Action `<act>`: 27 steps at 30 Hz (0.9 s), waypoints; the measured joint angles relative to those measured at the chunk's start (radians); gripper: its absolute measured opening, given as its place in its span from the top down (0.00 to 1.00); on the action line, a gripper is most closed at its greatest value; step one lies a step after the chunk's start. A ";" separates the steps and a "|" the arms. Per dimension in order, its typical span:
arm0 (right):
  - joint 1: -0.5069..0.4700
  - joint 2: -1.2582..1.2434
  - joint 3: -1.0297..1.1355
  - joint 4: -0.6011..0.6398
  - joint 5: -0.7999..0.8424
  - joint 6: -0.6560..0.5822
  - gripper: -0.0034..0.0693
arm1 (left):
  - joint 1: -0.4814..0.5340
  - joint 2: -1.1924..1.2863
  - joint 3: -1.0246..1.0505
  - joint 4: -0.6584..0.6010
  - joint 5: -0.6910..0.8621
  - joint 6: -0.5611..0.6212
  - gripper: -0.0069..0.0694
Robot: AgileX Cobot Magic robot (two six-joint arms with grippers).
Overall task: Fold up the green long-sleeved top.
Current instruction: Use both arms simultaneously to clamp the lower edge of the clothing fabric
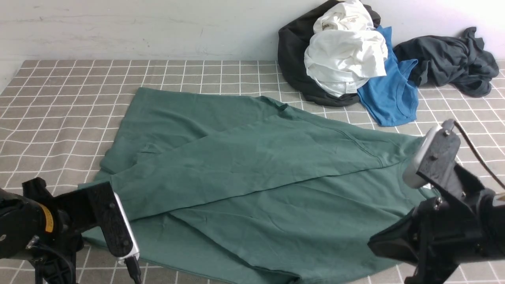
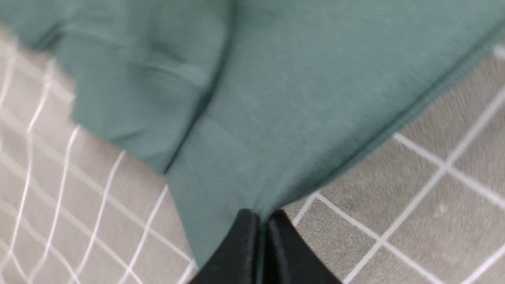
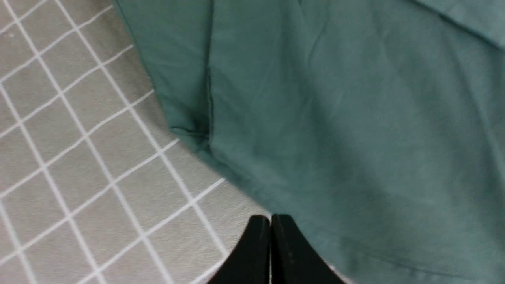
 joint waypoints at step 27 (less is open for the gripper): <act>0.001 0.466 -0.081 -0.597 -0.178 0.058 0.92 | 0.000 -0.029 -0.027 -0.103 0.090 -0.200 0.92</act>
